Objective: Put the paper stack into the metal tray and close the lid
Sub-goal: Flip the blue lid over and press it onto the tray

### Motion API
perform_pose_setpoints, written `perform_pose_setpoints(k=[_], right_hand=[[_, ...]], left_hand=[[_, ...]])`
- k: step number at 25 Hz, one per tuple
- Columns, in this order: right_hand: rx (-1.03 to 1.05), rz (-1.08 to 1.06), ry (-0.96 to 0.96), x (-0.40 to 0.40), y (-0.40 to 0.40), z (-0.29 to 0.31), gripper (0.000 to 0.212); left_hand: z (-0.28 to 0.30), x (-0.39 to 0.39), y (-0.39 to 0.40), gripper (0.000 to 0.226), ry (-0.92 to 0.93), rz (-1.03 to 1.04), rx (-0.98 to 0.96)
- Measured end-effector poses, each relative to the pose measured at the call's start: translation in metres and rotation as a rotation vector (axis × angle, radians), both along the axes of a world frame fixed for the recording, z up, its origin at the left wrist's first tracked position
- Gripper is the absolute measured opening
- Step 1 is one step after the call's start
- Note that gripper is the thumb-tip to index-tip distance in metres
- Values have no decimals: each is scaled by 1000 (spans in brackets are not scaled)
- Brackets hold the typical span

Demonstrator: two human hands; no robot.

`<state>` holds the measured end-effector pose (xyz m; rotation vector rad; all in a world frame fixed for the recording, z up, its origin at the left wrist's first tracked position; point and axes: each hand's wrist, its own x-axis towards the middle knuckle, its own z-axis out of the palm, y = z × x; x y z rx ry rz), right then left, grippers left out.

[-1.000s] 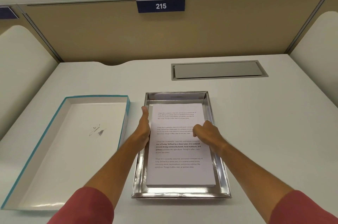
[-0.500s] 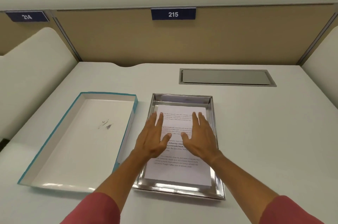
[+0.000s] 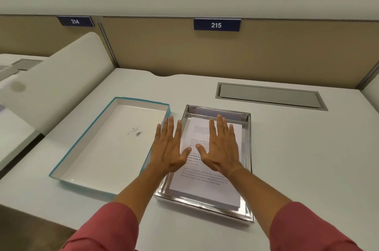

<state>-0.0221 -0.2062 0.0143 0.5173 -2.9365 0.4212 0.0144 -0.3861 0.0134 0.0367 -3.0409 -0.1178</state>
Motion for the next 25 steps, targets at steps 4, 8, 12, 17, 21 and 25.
perform_pose_setpoints(k=[4, 8, 12, 17, 21, 25], right_hand=[[19, -4, 4, 5, -17, 2, 96], [48, -17, 16, 13, -46, 4, 96], [58, -51, 41, 20, -82, 2, 96], [56, -118, 72, 30, -110, -1, 98], [63, -163, 58, 38, -118, 1, 98], [53, -177, 36, 42, -118, -1, 96]], left_hand=[[1, 2, -15, 97, 28, 16, -14], [5, 7, -43, 100, 21, -5, -11], [3, 14, -80, 94, -4, 1, -13], [-10, 15, -111, 94, -61, -45, -7], [-19, 14, -116, 90, -163, -62, 24], [-23, 9, -110, 63, -228, 0, 187]])
